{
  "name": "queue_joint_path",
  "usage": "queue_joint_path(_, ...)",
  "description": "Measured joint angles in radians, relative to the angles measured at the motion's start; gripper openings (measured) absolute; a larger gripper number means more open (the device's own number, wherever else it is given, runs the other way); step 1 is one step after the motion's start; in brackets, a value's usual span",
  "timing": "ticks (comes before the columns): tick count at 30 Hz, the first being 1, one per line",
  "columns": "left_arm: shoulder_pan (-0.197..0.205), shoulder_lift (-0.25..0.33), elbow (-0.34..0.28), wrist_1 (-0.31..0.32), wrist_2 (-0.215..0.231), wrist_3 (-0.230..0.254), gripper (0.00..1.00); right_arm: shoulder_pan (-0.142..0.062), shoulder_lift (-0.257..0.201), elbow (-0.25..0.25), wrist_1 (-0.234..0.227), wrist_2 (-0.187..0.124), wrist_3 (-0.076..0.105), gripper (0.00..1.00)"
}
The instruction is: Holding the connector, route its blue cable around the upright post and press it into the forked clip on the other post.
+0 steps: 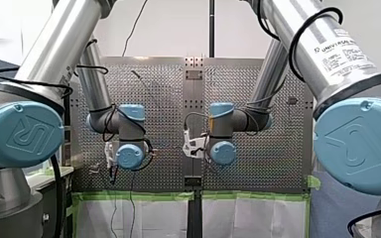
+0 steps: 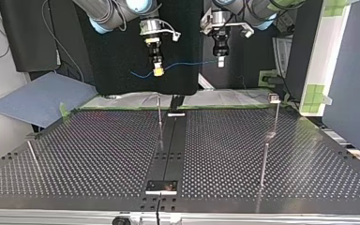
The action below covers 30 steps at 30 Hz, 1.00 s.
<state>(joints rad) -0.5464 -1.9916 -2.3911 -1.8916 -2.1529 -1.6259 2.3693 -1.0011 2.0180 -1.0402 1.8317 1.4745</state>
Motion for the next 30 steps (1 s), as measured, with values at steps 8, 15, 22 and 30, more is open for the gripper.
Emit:
queue_joint_path(8,0.000,0.000,0.000,0.000,0.000,0.000,0.00,0.000,0.000,0.000,0.000,0.000,0.000,0.00)
queue_joint_path(15,0.000,0.000,0.000,0.000,0.000,0.000,0.00,0.000,0.000,0.000,0.000,0.000,0.000,0.00)
queue_joint_path(22,0.006,-0.017,-0.011,0.005,0.004,-0.001,0.00,0.000,-0.001,0.000,0.000,0.000,0.000,0.00)
queue_joint_path(30,0.007,-0.045,-0.015,0.006,0.005,-0.002,0.00,0.000,-0.001,0.000,0.000,0.000,0.000,0.00)
